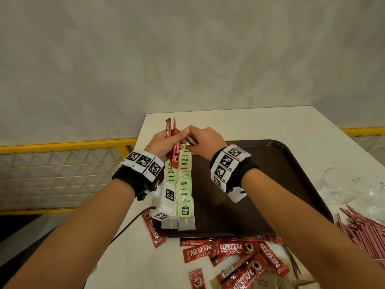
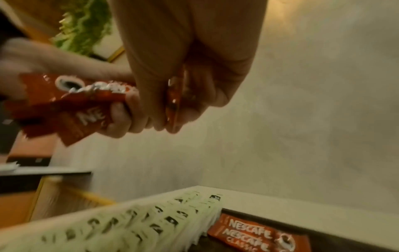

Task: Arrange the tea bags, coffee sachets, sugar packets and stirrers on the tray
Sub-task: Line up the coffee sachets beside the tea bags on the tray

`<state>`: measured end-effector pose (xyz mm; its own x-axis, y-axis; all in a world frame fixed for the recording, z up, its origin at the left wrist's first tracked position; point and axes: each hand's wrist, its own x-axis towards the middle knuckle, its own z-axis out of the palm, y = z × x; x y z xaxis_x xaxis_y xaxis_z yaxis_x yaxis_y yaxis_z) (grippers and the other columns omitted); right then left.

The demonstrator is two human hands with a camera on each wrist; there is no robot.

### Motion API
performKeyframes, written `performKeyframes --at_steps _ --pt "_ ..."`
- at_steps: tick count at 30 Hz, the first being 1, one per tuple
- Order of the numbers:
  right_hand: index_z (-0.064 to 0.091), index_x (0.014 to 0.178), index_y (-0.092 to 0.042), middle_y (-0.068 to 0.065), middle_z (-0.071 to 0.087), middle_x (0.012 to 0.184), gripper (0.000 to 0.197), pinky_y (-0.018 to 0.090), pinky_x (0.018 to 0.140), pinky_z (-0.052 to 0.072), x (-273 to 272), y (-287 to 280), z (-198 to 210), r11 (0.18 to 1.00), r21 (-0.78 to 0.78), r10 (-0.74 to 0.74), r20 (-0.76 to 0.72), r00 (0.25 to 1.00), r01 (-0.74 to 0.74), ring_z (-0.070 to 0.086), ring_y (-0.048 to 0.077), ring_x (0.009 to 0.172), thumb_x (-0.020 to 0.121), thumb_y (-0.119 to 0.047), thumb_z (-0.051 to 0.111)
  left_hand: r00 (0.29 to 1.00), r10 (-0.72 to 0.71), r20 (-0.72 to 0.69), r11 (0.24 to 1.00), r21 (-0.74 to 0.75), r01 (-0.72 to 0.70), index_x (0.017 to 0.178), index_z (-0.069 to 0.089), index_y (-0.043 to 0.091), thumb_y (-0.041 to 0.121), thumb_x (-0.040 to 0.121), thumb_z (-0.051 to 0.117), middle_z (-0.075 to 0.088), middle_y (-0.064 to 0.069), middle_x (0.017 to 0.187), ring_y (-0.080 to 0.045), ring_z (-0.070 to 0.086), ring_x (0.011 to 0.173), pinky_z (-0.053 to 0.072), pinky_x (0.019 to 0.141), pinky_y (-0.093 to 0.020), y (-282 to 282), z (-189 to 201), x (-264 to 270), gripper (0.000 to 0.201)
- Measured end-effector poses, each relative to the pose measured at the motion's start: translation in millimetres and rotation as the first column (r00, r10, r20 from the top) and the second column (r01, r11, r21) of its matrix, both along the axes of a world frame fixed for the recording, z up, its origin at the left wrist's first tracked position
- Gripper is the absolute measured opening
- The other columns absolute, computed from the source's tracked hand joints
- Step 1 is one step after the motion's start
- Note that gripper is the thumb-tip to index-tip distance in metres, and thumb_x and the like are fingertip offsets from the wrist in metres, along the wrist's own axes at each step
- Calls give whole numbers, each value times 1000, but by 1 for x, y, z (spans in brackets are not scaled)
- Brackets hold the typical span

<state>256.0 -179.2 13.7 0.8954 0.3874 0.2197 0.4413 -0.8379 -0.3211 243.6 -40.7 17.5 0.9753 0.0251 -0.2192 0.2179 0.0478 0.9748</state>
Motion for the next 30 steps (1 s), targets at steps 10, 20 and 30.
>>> performKeyframes --at_steps 10,20,30 --pt "53 112 -18 2 64 102 31 26 70 41 -11 -22 -2 995 65 84 -33 996 -81 55 16 88 88 -35 61 1000 20 -13 1000 10 -20 90 64 11 -2 80 65 64 -8 80 -14 62 64 53 60 -25 1 1 -7 16" --pt "61 98 1 5 63 72 10 13 47 47 -8 -46 1 583 759 294 -530 796 290 60 2 51 89 -2 58 999 41 31 996 77 -44 86 62 14 1 78 70 66 3 65 -4 62 50 50 52 -22 11 3 -6 18" --pt "62 97 -7 9 65 95 9 30 68 59 17 -71 -16 360 767 331 -638 695 531 66 19 85 88 -3 60 980 200 -5 979 52 -199 79 61 13 -1 80 68 64 -5 73 -5 59 44 51 48 -20 20 -8 4 15"
